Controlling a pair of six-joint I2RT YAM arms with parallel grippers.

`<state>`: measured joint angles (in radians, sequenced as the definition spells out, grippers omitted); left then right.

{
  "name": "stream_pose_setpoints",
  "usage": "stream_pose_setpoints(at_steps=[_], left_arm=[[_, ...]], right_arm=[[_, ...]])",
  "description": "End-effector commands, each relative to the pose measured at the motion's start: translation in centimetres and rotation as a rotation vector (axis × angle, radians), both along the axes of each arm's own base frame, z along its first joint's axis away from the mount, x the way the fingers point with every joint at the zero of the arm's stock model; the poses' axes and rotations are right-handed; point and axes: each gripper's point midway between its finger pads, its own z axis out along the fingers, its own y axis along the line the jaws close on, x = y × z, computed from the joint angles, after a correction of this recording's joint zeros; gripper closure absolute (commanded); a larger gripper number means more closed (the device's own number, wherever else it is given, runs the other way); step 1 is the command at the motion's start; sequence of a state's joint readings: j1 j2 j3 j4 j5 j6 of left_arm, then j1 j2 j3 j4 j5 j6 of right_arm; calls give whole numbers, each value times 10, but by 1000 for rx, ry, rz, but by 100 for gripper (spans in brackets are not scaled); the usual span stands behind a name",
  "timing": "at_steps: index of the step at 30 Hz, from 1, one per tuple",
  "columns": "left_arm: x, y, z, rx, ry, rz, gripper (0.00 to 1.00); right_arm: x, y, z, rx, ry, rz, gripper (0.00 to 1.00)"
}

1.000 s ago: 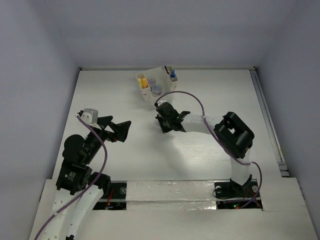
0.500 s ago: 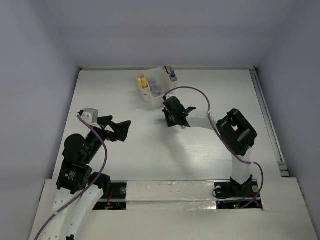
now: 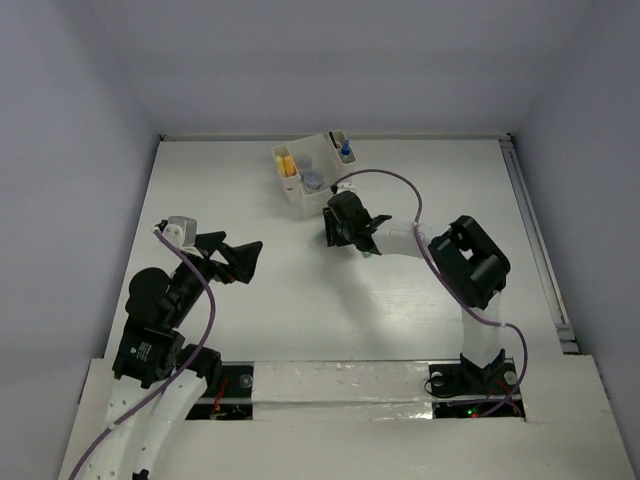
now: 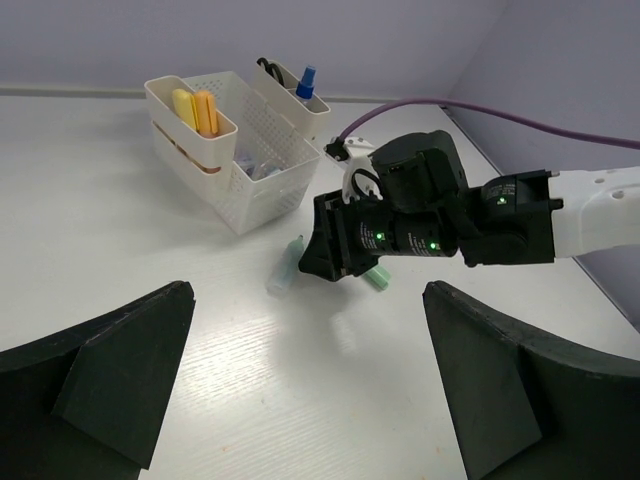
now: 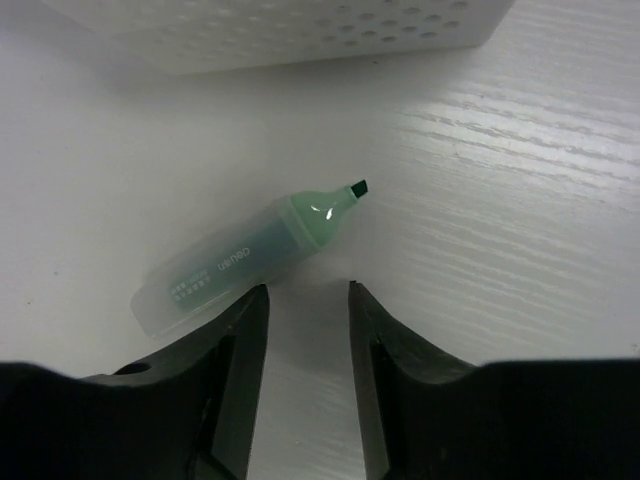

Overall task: Sort the stationery into containers
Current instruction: Pick up the pen from the center of the board.

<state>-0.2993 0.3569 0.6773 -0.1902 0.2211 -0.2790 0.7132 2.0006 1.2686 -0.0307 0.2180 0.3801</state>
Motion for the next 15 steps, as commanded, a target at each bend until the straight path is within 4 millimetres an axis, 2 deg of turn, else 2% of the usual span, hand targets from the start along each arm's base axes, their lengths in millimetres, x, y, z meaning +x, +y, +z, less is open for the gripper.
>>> stream_pose_setpoints(at_steps=[1,2,5,11,12,15], left_arm=[[3,-2,8,-8,-43,-10,1],[3,-3,8,-8,-43,-12,1],[3,-2,9,-9,-46,-10,1],[2,-2,9,-9,-46,-7,1],[3,-2,9,-10,-48,-7,1],[3,-2,9,-10,-48,-7,1]], right_arm=[[8,-5,36,86,-88,-73,51],[3,-1,36,116,-76,-51,46],[-1,10,40,169,-62,-14,40],[10,30,34,201,-24,-6,37],[9,29,25,185,-4,-11,36],[13,32,19,174,9,-19,36]])
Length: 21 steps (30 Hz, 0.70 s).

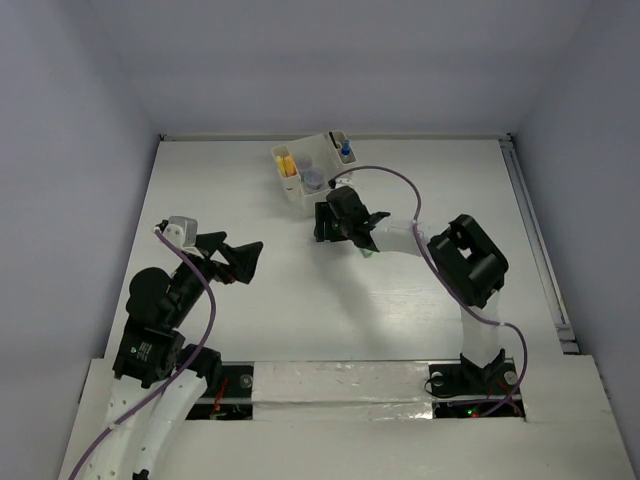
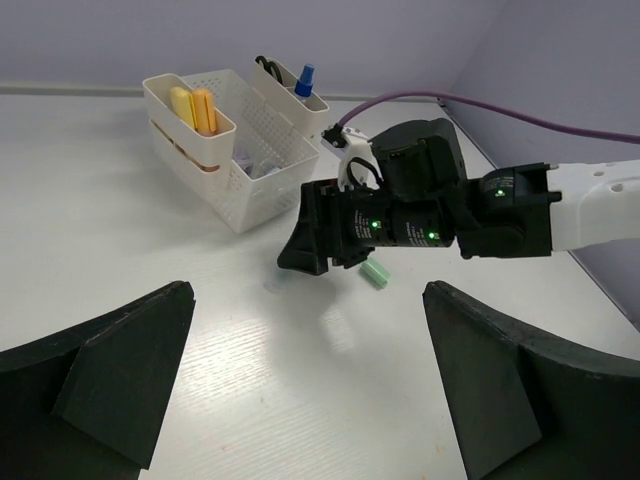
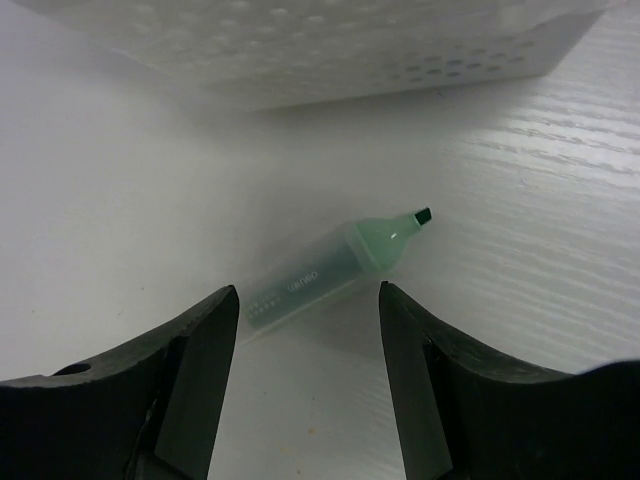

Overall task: Sort the stationery into containers
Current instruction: Pick up the pen from the center of the board.

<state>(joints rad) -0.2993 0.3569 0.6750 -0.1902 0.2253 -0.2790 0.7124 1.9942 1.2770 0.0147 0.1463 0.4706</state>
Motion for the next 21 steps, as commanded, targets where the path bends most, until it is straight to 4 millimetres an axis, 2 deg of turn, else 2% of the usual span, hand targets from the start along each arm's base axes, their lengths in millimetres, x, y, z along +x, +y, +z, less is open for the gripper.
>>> stream_pose_setpoints(at_steps=[1,4,9,10,12,14,15,18,21], left_arm=[[3,-1,10,-10,-50,-3,1],[3,-1,10,-10,-48,-3,1],[3,-1,11,-10,-50,-3,1],[2,-1,11,-11,-53,-5,1],[3,-1,11,-11,-51,-5,1],[3,-1,11,-11,-51,-5,1],[3,-1,11,-9,-52,-6,1],[2,-1,11,-10,-54,-6,1],[2,-1,11,-10,-52,-5,1]], right_arm=[[14,12,2,33,0,-11,36],[19,18,1,36,2,-2,36],[15,17,-7,-15,28,4,36],[18,18,-3,-19,22,3,40],[16,15,-12,-80,33,4,46],[14,23,-14,-119,31,15,51],[13,17,-18,-154,39,6,52],[10,17,-22,-198,33,2,53],[14,6,-24,-263,25,-30,50]])
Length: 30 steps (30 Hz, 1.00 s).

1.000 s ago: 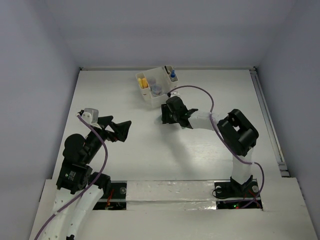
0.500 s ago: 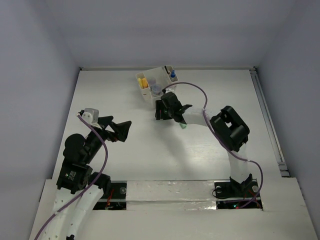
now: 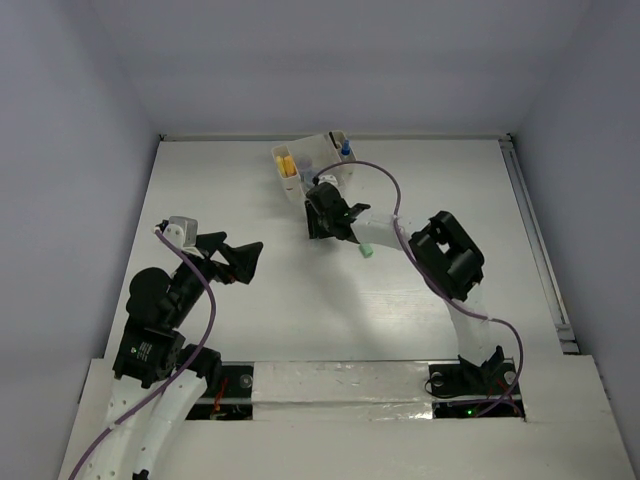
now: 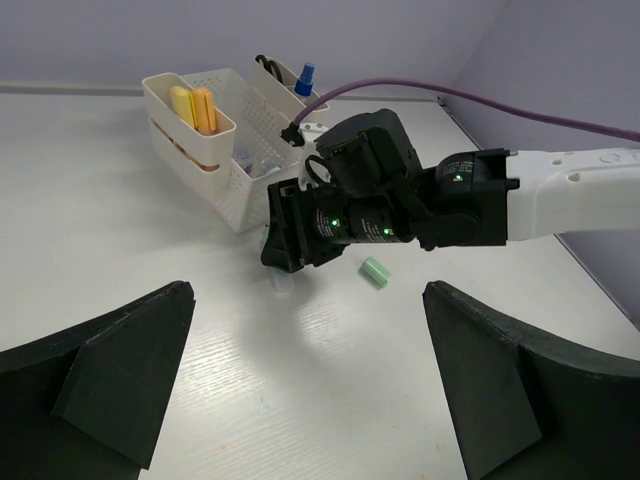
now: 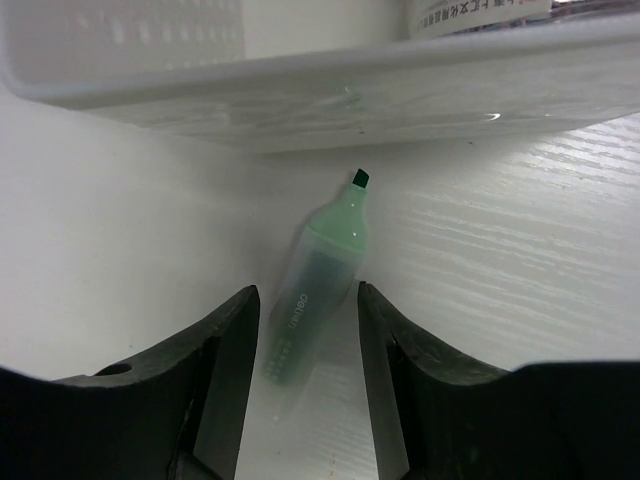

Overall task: Sort the stationery into containers
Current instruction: Pick up the pen from the center of the board.

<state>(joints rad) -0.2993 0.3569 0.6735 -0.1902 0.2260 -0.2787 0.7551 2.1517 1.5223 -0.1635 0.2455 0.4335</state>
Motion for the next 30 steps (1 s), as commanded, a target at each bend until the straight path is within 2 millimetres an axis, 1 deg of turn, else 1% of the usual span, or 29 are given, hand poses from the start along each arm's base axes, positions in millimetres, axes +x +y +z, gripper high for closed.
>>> stream_pose_setpoints(at_steps=[1,6,7,8,11,14,17,21,22,23,24,25,26,27,28,29,30], left_arm=[[2,-1,12,-10,-53,-5,1],[2,-1,11,-12,-53,-5,1],[3,-1,11,-10,-52,-5,1],[3,-1,11,-10,-52,-5,1],[3,-1,11,-11,-51,-5,1],[4,-1,11,-10,-48,-1,1],[6,3,10,-16,-39,28,1],[9,4,6,-16,-18,37,1],[11,5,4,-20,-10,46,1],[13,7,2,-21,2,66,1],[14,10,1,-21,12,83,1],[16,13,2,-24,12,102,1],[16,13,1,-26,14,102,1],[16,11,1,-43,22,97,1],[16,8,1,-55,24,80,1],[17,5,-3,-70,41,70,1],[16,1,-4,-99,56,58,1]], right_arm=[[-5,-14,-17,-158,23,-19,47],[-5,-24,-27,-223,31,-28,47],[-3,-24,-25,-229,27,-30,47],[-3,-25,-29,-242,32,-32,48],[-2,-27,-34,-258,38,-39,52],[-2,-26,-37,-252,40,-44,61],[0,-27,-39,-254,34,-56,63],[0,-20,-39,-227,39,-49,62],[3,-23,-41,-221,44,-56,62],[3,-22,-40,-214,44,-53,64],[1,-22,-43,-210,48,-53,70],[1,-22,-38,-196,39,-55,82],[-1,-23,-36,-185,34,-58,86],[1,-19,-29,-153,12,-54,90],[0,-19,-25,-138,1,-55,93],[-6,-25,-16,-123,-12,-53,94],[-4,-20,-5,-76,-47,-48,95]])
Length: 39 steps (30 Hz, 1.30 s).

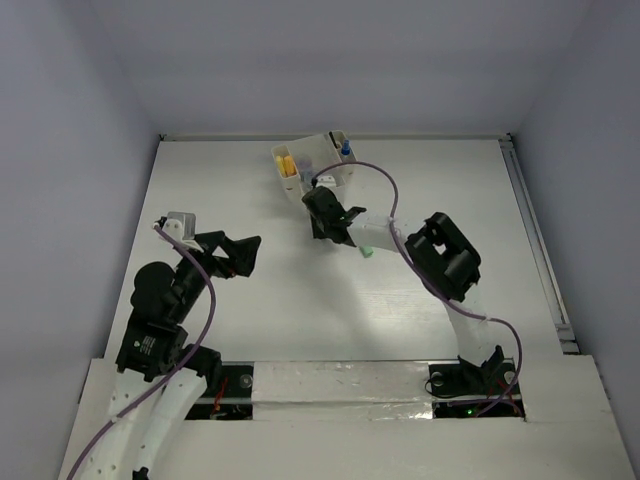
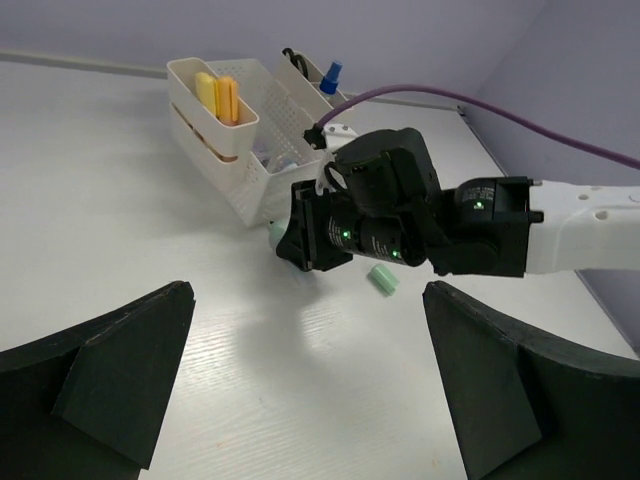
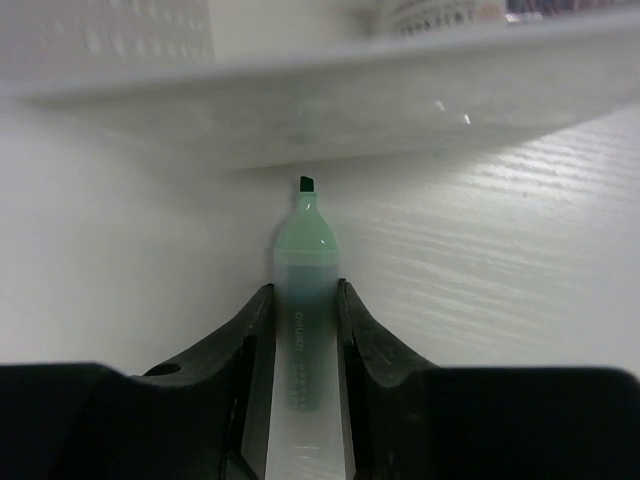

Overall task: Sort the stationery into containers
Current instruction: Pick up the pen from the center of the board.

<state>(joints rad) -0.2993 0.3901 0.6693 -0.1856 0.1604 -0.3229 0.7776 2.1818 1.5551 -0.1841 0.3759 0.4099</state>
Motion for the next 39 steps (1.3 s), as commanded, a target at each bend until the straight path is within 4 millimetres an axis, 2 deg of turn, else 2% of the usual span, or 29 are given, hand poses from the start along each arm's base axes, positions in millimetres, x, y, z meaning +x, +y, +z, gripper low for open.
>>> stream_pose_setpoints(at_steps=[1,2,4,7,9,11,15,19,24,26,30,32,34,39], left_arm=[[4,-10,6,-85,-4,-33,1],[5,-13,3,-93,7,-47,1],[2,-21,6,-122,12,-90,1],[2,-31,7,-162,26,-140,1],[4,-38,-3,-158,52,-172,1],[4,-48,-11,-157,69,-229,2],[8,-54,-31,-144,136,-256,19],[12,-53,-44,-127,182,-242,22],[14,-55,-46,-134,188,-245,26],[16,-54,-46,-135,188,-239,28],[18,-52,-47,-136,189,-220,40],[20,-50,-49,-137,198,-199,43],[22,-47,-51,-133,206,-176,49],[24,-43,-48,-136,194,-155,50]], right_arm=[[-13,-12,7,50,-11,9,96],[-21,-16,19,78,-27,19,96],[-25,-2,46,181,-90,67,97],[-38,4,80,277,-135,104,97],[-45,11,103,328,-163,131,97],[-54,20,117,371,-179,164,97],[-63,36,163,487,-263,216,93],[-72,54,212,567,-342,247,92],[-99,81,264,704,-434,313,92],[-107,89,274,735,-450,331,91],[-123,105,300,795,-488,367,91],[-127,110,302,798,-493,380,91],[-130,112,307,813,-508,383,91],[-136,115,314,822,-513,403,90]])
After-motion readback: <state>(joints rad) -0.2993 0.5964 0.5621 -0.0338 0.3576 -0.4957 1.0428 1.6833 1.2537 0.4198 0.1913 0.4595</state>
